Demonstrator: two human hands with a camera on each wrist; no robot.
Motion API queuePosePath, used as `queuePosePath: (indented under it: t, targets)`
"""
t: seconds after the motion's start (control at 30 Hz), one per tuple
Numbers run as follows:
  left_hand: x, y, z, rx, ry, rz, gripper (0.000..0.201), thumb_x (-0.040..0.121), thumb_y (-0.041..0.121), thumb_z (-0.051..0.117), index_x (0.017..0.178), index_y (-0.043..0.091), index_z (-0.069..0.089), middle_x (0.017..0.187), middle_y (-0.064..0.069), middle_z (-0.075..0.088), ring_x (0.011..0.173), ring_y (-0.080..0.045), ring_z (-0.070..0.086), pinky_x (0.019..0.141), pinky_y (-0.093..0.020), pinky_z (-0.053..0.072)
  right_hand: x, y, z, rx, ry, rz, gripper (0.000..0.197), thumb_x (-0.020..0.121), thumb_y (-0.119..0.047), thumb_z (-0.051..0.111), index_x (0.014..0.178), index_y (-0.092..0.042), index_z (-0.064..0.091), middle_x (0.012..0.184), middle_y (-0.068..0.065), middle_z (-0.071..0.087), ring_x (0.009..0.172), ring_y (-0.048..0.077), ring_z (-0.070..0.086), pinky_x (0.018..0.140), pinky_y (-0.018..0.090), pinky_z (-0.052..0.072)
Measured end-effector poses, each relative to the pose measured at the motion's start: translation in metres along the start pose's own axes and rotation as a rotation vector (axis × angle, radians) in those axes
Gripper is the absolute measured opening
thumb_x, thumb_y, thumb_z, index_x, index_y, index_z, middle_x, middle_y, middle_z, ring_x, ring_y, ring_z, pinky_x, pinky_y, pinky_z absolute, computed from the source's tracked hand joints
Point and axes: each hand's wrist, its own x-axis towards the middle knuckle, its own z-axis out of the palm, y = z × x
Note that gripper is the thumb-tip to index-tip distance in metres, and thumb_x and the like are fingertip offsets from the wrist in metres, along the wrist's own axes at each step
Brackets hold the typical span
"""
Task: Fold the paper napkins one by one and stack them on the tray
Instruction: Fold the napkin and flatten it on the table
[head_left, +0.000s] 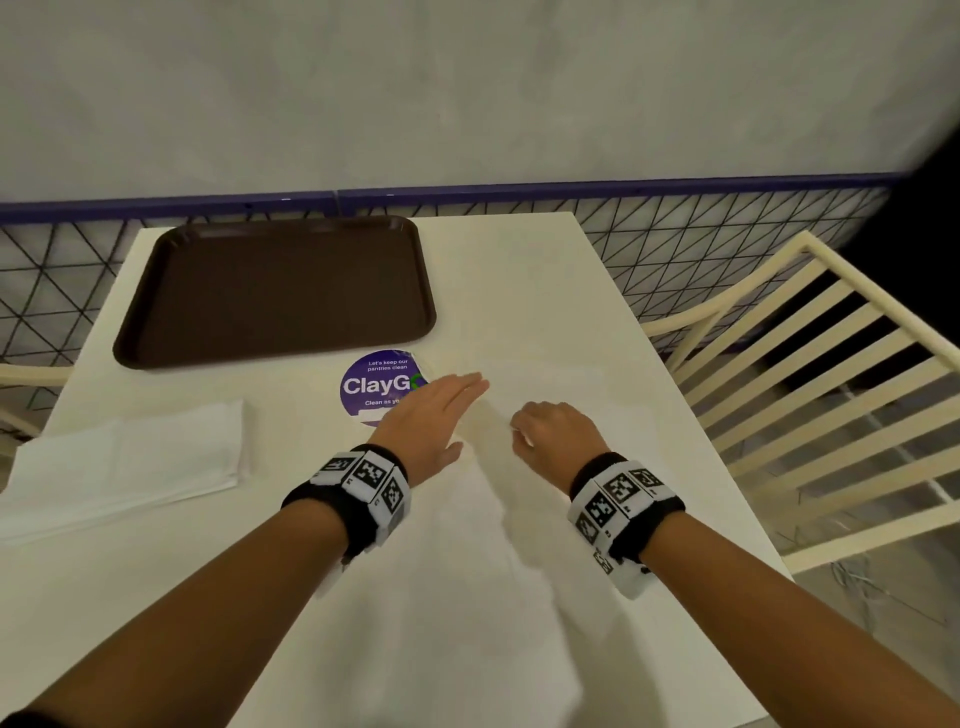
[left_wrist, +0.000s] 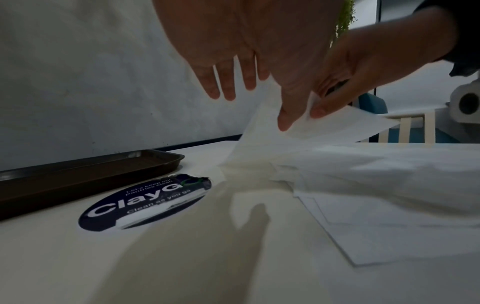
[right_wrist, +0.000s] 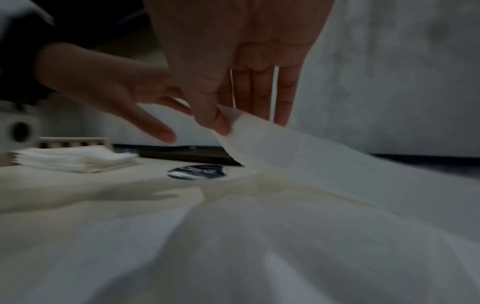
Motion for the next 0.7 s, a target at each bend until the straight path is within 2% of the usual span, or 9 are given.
queuePosePath:
  t: [0.1, 0.2, 0.27, 0.3, 0.4, 0.47, 0.53, 0.63, 0.7]
  targets:
    - [-0.006, -0.009, -0.006, 0.056, -0.073, 0.001, 0.062, 0.094, 0.029, 0.049, 0.148, 0.024, 0.018, 0.155, 0.008, 0.014, 0.143, -0.012, 0.013, 0.115, -0.025, 0.012, 0.002, -0.035, -0.010, 0.042, 0.033, -0.150, 0.025, 0.040, -0.014, 0.086, 0.050, -0.015, 0.064, 0.047, -0.004, 0.058, 0.037, 0.015, 0.054, 0.037, 0.015, 0.040]
    - [-0.026, -0.022, -0.008, -0.019, -0.161, -0.061, 0.040, 0.097, 0.019, 0.042, 0.137, 0.023, 0.044, 0.146, 0.004, 0.038, 0.137, -0.011, 0.030, 0.110, -0.023, 0.021, -0.005, -0.067, -0.012, 0.173, 0.047, -0.186, 0.022, 0.047, -0.013, 0.084, 0.062, -0.012, 0.067, 0.055, -0.002, 0.063, 0.043, 0.017, 0.058, 0.041, 0.015, 0.042]
    - [-0.048, -0.033, -0.006, -0.138, -0.198, -0.110, 0.034, 0.096, 0.013, 0.044, 0.127, 0.020, 0.057, 0.134, 0.000, 0.053, 0.127, -0.016, 0.045, 0.104, -0.024, 0.031, -0.010, -0.083, -0.009, 0.297, -0.081, -0.137, 0.020, 0.075, -0.015, 0.069, 0.092, -0.007, 0.066, 0.087, 0.007, 0.068, 0.073, 0.024, 0.064, 0.063, 0.026, 0.050]
    - [-0.061, -0.040, -0.003, -0.187, -0.212, -0.123, 0.033, 0.095, 0.011, 0.047, 0.124, 0.018, 0.060, 0.130, -0.002, 0.057, 0.124, -0.018, 0.049, 0.103, -0.024, 0.033, -0.014, -0.089, -0.004, 0.326, -0.212, -0.102, 0.027, 0.085, -0.020, 0.058, 0.110, -0.008, 0.059, 0.107, 0.007, 0.064, 0.091, 0.025, 0.060, 0.076, 0.028, 0.047]
    - [-0.110, -0.055, 0.003, -0.313, -0.215, -0.168, 0.029, 0.093, 0.014, 0.054, 0.121, 0.012, 0.062, 0.127, -0.004, 0.060, 0.119, -0.015, 0.054, 0.099, -0.015, 0.030, -0.030, -0.106, 0.010, 0.364, -0.471, -0.065, 0.048, 0.091, -0.026, 0.050, 0.136, -0.017, 0.038, 0.137, 0.000, 0.046, 0.120, 0.021, 0.048, 0.094, 0.027, 0.038]
    - [-0.141, -0.063, 0.010, -0.438, -0.138, -0.174, 0.030, 0.086, 0.020, 0.057, 0.110, 0.006, 0.068, 0.114, -0.010, 0.067, 0.105, -0.012, 0.058, 0.092, -0.008, 0.032, -0.038, -0.113, 0.024, 0.356, -0.531, -0.083, 0.053, 0.091, -0.024, 0.049, 0.141, -0.019, 0.033, 0.145, -0.003, 0.038, 0.130, 0.018, 0.041, 0.104, 0.027, 0.034]
    - [-0.168, -0.072, 0.016, -0.489, -0.107, -0.208, 0.027, 0.084, 0.014, 0.060, 0.108, 0.005, 0.069, 0.110, -0.011, 0.069, 0.101, -0.010, 0.060, 0.087, 0.001, 0.032, -0.043, -0.117, 0.034, 0.348, -0.570, -0.106, 0.051, 0.093, -0.020, 0.047, 0.142, -0.020, 0.035, 0.151, -0.004, 0.031, 0.138, 0.013, 0.032, 0.112, 0.026, 0.027]
    - [-0.194, -0.087, 0.022, -0.470, -0.149, -0.314, 0.032, 0.086, -0.001, 0.059, 0.116, 0.008, 0.065, 0.115, 0.002, 0.067, 0.106, 0.002, 0.056, 0.085, 0.006, 0.028, -0.047, -0.123, 0.039, 0.434, -0.593, -0.078, 0.046, 0.094, -0.017, 0.048, 0.139, -0.021, 0.042, 0.150, -0.006, 0.035, 0.137, 0.010, 0.035, 0.114, 0.022, 0.023]
    - [-0.204, -0.095, 0.025, -0.515, -0.090, -0.400, 0.024, 0.089, 0.005, 0.059, 0.110, 0.009, 0.069, 0.092, 0.027, 0.069, 0.096, 0.017, 0.053, 0.078, 0.006, 0.033, -0.044, -0.127, 0.038, 0.496, -0.582, -0.030, 0.043, 0.093, -0.015, 0.051, 0.135, -0.019, 0.049, 0.141, -0.002, 0.048, 0.129, 0.014, 0.046, 0.109, 0.021, 0.030]
